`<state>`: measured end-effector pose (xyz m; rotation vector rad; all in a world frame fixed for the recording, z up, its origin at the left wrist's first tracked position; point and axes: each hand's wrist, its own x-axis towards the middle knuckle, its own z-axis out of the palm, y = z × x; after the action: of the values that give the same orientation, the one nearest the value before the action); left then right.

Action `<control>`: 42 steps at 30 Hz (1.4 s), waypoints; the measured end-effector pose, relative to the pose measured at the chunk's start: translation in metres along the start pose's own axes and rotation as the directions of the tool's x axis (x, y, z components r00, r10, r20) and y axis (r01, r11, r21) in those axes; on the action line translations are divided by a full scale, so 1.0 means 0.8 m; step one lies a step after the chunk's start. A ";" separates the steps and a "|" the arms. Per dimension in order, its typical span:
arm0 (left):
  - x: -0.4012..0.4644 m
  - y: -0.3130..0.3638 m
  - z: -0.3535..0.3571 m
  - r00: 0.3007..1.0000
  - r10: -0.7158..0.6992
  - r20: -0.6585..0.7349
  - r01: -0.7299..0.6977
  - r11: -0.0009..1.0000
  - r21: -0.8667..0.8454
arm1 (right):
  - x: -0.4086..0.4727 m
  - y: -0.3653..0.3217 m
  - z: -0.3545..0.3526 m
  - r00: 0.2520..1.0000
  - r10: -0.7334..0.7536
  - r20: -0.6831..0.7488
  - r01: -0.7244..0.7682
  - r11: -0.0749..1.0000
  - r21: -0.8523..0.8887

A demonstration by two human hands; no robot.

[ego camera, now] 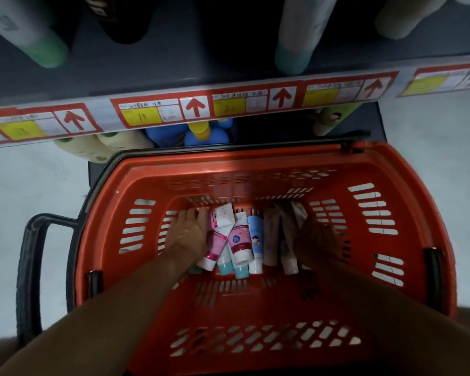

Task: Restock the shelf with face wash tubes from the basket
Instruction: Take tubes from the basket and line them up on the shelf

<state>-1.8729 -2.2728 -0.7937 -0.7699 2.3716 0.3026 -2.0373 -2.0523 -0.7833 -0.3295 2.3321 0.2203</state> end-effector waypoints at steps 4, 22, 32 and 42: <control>0.008 -0.002 -0.002 0.998 -0.029 0.048 0.024 0.994 0.107 | 0.003 0.000 0.007 0.997 -0.043 -0.071 0.042 0.999 -0.013; -0.059 0.012 -0.046 0.975 -0.211 0.064 0.219 0.897 -0.383 | -0.038 -0.010 -0.009 0.999 -0.030 -0.034 0.043 0.878 0.477; -0.125 0.028 -0.088 0.948 -0.297 -0.117 0.190 0.818 -0.542 | -0.106 -0.012 -0.045 0.976 -0.098 -0.196 0.175 0.889 0.423; -0.188 0.042 -0.132 0.862 -0.361 -0.356 0.015 0.720 -0.693 | -0.177 -0.021 -0.115 0.924 -0.124 -0.362 0.275 0.874 0.402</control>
<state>-1.8485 -2.2181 -0.6168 -1.5837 2.5868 1.0324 -1.9972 -2.0678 -0.6190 -0.3977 2.5573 -0.5101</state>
